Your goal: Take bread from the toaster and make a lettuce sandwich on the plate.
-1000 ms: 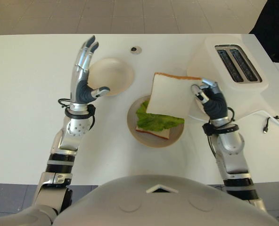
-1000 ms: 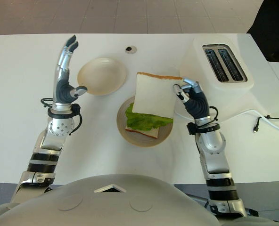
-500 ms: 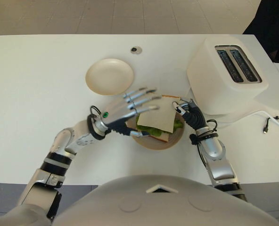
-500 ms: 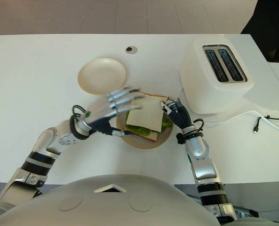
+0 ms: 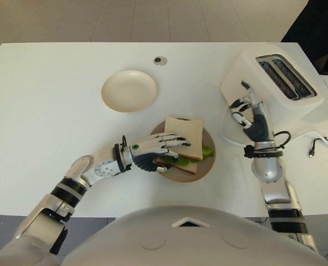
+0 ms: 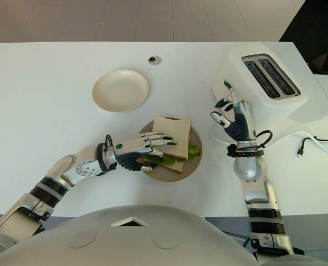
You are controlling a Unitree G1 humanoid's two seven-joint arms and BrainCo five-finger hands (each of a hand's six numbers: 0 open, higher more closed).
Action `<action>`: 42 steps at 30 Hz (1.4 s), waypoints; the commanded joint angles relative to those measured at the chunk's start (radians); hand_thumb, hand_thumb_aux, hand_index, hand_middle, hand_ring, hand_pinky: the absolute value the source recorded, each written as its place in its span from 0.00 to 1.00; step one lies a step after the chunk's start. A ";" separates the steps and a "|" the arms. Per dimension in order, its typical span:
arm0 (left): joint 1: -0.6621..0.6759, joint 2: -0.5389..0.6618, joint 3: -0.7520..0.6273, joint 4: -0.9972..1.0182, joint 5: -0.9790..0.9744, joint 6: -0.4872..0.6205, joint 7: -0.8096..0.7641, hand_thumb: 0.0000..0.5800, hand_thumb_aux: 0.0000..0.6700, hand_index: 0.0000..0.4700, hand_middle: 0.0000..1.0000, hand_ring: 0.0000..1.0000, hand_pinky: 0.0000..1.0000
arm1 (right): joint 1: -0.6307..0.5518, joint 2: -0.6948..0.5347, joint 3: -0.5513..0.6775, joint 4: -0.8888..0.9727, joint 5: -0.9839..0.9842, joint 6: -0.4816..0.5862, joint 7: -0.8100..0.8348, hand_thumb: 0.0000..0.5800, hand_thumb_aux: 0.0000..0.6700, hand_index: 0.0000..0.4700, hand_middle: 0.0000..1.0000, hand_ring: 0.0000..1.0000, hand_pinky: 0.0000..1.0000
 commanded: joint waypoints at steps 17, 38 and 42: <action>0.300 0.322 -0.168 -0.175 -0.925 0.182 -0.532 1.00 1.00 1.00 1.00 1.00 1.00 | 0.218 -0.373 0.455 -0.007 0.465 -0.286 0.851 1.00 1.00 1.00 1.00 1.00 1.00; 0.076 -0.210 0.118 0.255 -0.696 -0.045 0.075 0.00 0.00 0.00 0.00 0.00 0.00 | -0.073 0.052 0.336 0.241 0.387 -0.142 0.398 0.00 0.00 0.00 0.00 0.00 0.00; 0.047 -0.322 0.266 0.289 -0.790 -0.099 0.127 0.00 0.00 0.00 0.00 0.00 0.00 | -0.139 0.134 0.210 0.266 0.405 -0.163 0.270 0.00 0.00 0.00 0.00 0.00 0.00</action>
